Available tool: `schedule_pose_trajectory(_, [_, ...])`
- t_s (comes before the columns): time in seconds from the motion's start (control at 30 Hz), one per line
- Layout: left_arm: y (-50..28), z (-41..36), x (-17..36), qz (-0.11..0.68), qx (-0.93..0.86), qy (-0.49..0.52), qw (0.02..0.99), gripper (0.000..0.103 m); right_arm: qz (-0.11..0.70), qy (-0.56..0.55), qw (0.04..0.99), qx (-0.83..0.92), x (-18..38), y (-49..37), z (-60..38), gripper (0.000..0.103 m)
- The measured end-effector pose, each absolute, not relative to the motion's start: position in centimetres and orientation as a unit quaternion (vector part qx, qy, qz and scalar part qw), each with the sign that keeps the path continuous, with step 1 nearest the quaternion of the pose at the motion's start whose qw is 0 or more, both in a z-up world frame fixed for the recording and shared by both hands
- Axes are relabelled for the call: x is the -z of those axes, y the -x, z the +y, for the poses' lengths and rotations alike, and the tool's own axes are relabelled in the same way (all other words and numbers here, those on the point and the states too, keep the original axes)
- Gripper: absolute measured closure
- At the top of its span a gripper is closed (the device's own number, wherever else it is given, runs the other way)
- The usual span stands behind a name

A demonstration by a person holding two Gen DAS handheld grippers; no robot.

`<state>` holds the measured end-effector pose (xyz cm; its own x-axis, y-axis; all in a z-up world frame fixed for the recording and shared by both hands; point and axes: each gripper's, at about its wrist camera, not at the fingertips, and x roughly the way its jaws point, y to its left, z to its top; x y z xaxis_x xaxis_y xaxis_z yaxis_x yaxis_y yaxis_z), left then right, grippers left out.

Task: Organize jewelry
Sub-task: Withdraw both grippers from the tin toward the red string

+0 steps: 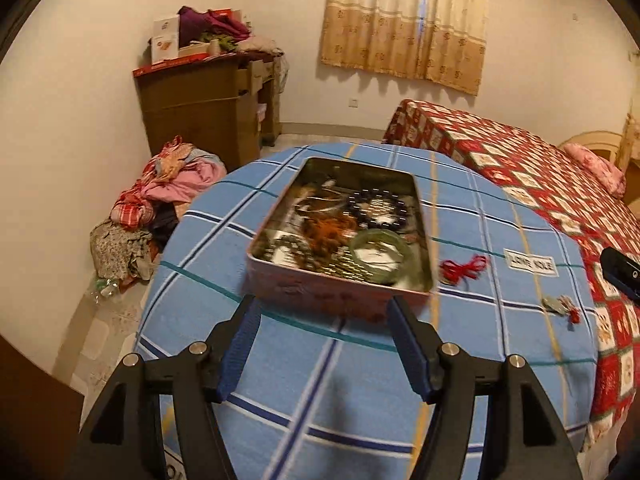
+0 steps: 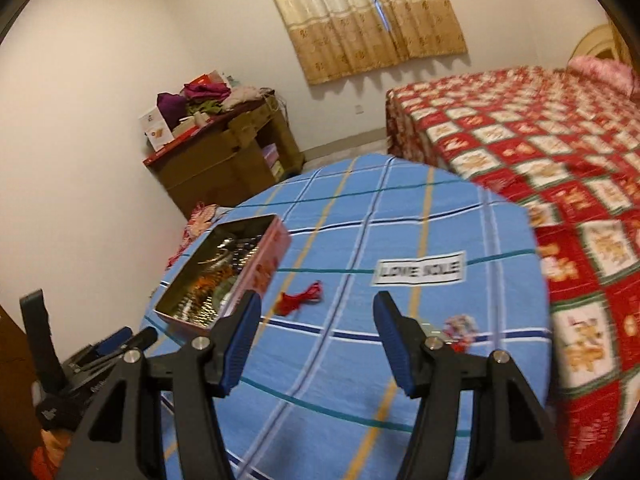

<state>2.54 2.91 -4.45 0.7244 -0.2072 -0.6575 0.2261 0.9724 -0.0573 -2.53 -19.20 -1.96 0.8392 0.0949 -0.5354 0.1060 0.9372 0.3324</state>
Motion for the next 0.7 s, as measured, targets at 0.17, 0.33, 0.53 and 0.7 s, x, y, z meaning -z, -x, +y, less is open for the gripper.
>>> schedule_pose_trajectory(0.17, [-1.1,1.8,3.8,0.338,0.142,-0.026,0.930,0.037,0.271,-0.157,0.948,0.053,1.6,5.6,-21.6,0.040])
schedule_pose_trajectory(0.33, [-0.4,0.6,3.7,0.337,0.165,-0.029,0.926,0.037,0.260,-0.148,0.949,0.100,1.1,8.4,-24.1,0.040])
schedule_pose_trajectory(0.53, [0.6,-0.9,3.9,0.337,0.182,-0.040,0.923,0.037,0.245,-0.146,0.950,0.125,1.0,9.6,-24.9,0.040])
schedule_pose_trajectory(0.7, [1.1,-2.7,4.2,0.337,0.220,-0.076,0.912,0.037,0.256,-0.149,0.950,0.096,1.8,8.4,-24.2,0.045])
